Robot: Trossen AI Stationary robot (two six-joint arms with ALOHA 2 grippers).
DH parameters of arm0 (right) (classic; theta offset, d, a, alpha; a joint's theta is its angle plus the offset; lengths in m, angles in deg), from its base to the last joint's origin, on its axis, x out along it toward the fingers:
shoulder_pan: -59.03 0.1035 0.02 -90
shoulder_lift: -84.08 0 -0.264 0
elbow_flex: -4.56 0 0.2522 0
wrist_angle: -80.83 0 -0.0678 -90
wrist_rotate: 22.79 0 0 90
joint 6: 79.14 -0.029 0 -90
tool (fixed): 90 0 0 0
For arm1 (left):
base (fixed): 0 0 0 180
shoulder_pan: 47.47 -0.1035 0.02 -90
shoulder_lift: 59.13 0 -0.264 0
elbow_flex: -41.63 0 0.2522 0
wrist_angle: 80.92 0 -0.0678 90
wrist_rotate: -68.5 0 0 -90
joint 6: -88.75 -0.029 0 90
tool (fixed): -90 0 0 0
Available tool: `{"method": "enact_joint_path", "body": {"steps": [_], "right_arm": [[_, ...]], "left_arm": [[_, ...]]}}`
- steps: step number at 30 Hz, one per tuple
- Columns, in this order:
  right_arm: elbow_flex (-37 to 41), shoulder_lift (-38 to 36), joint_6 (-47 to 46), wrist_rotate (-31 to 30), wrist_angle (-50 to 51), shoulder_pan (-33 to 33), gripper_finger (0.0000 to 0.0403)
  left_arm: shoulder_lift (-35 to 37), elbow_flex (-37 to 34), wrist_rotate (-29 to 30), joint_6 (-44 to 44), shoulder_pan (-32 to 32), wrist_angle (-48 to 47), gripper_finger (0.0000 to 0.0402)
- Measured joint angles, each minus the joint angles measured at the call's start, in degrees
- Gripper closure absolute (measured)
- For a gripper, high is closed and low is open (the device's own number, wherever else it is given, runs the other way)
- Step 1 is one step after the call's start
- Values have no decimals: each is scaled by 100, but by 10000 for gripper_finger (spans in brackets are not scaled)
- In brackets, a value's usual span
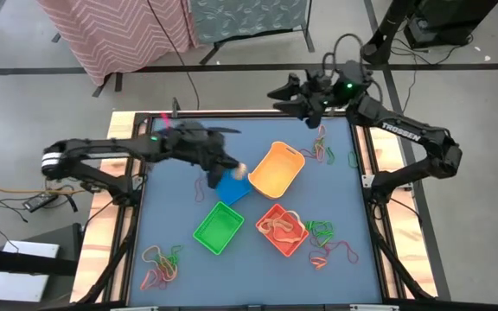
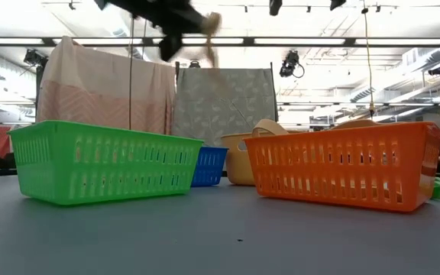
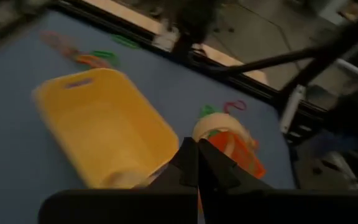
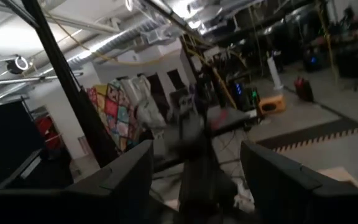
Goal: Sort rubber bands into baskets
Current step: Put the yellow rubber band into the orange bin
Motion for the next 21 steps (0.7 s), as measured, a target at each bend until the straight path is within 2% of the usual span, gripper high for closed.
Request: {"method": "enact_joint_path", "body": {"steps": [3,8,12,18,21], "right_arm": [[0,-165,80,1,-2,-161,151],[0,-397,271,-3,1,-462,151],[0,-481,311,-6,4,-640,151],[0,-477,269,28,62,-750,151],[0,-475,244,28,100,-747,151]], "left_arm": [[-524,-4,-163,118,186,910,401],[-1347,-2,-439,818,438,2346,401],[-1834,-2,-437,1323,685,3005,401],[-2442,-2,-431,1637,988,4028,401],[-2645,2,-478,1629,1074,4237,401]]}}
